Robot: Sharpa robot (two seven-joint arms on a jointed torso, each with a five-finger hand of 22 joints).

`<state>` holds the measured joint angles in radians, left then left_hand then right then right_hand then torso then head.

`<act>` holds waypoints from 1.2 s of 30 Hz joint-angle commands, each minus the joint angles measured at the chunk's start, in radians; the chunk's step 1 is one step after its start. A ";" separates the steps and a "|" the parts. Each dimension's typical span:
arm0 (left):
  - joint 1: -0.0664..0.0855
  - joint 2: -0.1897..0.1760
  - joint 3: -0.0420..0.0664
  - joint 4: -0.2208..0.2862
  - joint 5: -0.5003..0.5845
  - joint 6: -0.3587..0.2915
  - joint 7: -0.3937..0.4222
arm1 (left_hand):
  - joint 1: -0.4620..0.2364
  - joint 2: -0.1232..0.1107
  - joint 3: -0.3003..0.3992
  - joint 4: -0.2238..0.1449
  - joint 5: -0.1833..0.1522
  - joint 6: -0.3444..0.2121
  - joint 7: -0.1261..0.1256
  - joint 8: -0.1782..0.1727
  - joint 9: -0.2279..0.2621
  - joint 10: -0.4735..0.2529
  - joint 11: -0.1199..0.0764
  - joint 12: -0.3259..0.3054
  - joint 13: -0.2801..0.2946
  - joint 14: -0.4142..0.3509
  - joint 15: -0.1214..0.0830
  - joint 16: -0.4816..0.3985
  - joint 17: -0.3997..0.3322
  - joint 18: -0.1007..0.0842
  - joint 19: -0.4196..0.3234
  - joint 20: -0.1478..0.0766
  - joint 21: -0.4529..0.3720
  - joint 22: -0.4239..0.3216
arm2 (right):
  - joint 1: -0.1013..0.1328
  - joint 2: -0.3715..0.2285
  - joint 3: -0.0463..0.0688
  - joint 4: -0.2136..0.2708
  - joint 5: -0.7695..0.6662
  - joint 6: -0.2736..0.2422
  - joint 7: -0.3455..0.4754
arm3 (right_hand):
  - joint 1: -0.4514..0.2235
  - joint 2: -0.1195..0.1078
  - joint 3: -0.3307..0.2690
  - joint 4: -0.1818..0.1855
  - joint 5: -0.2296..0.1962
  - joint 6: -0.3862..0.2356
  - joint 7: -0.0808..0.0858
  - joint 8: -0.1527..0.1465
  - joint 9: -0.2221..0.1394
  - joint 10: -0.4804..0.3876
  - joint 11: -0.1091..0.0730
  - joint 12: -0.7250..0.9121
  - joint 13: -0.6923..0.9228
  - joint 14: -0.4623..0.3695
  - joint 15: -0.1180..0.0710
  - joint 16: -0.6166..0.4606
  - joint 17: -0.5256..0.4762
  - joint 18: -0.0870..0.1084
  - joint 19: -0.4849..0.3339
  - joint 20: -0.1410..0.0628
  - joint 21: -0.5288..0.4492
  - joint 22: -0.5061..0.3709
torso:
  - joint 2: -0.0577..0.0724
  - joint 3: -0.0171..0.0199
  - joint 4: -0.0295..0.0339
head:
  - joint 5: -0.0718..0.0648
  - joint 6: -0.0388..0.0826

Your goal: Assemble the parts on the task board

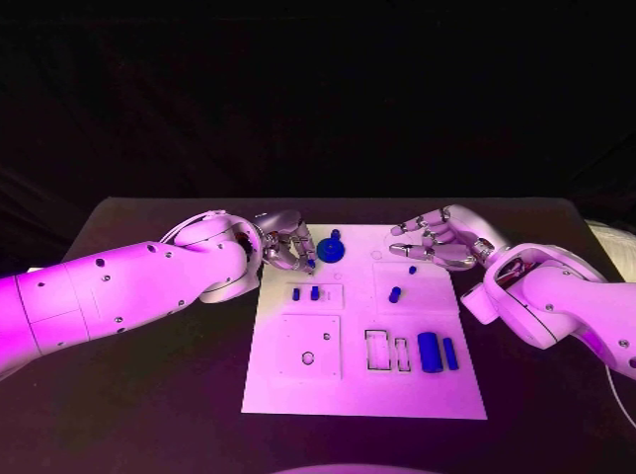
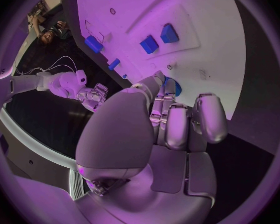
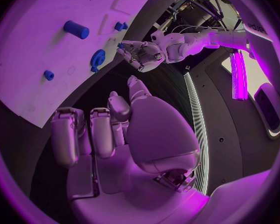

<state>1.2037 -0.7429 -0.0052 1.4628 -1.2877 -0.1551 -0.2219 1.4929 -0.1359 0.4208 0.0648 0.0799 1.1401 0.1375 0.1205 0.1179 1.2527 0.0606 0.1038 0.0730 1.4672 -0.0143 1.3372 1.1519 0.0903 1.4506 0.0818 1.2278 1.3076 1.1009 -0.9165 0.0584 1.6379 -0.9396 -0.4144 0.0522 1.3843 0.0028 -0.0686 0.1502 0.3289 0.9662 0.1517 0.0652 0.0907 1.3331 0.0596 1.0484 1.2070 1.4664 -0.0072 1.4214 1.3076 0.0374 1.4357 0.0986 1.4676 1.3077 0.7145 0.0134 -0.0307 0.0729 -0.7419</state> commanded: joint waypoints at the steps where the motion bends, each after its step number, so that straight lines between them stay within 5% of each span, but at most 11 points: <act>1: -0.002 0.004 0.000 -0.004 -0.026 0.052 -0.013 | -0.009 0.001 0.003 -0.001 -0.005 0.005 -0.002 -0.006 -0.001 0.007 0.003 -0.003 0.001 0.032 -0.004 0.007 0.000 -0.015 0.004 0.002 0.005 0.041 | -0.001 0.001 0.000 0.002 -0.005 0.006 0.004 | 0.003 0.005 0.004 -0.003 0.004 0.004 -0.002 0.001 0.001 -0.004 0.000 -0.003 -0.001 0.051 -0.007 -0.004 0.026 0.011 -0.008 -0.001 -0.003 0.074 | 0.000 0.0003 -0.0004 | 0.002 -0.001; 36: -0.010 0.035 -0.001 -0.029 -0.092 0.093 -0.044 | -0.013 -0.001 0.004 -0.001 -0.005 0.006 -0.001 -0.008 -0.002 0.008 0.003 -0.005 0.001 0.032 -0.004 0.006 -0.002 -0.015 0.004 0.002 0.005 0.041 | -0.001 -0.001 0.000 0.004 -0.005 0.007 0.003 | 0.003 0.005 0.004 -0.003 0.004 0.004 -0.002 0.001 0.001 -0.004 0.000 -0.003 -0.001 0.051 -0.007 -0.004 0.026 0.011 -0.008 -0.001 -0.003 0.074 | 0.000 -0.0005 0.0001 | 0.000 -0.004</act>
<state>1.1946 -0.7096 -0.0063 1.4329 -1.3700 -0.0856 -0.2590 1.4890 -0.1399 0.4207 0.0648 0.0799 1.1397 0.1372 0.1149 0.1151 1.2562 0.0641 0.1038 0.0730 1.4671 -0.0142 1.3372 1.1509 0.0923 1.4506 0.0818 1.2276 1.3074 1.1007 -0.9178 0.0584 1.6404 -0.9396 -0.4145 0.0524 1.3843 0.0028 -0.0686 0.1502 0.3289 0.9662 0.1517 0.0652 0.0906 1.3331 0.0596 1.0484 1.2071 1.4664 -0.0072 1.4214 1.3074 0.0374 1.4357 0.0986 1.4676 1.3074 0.7149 0.0128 -0.0313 0.0736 -0.7466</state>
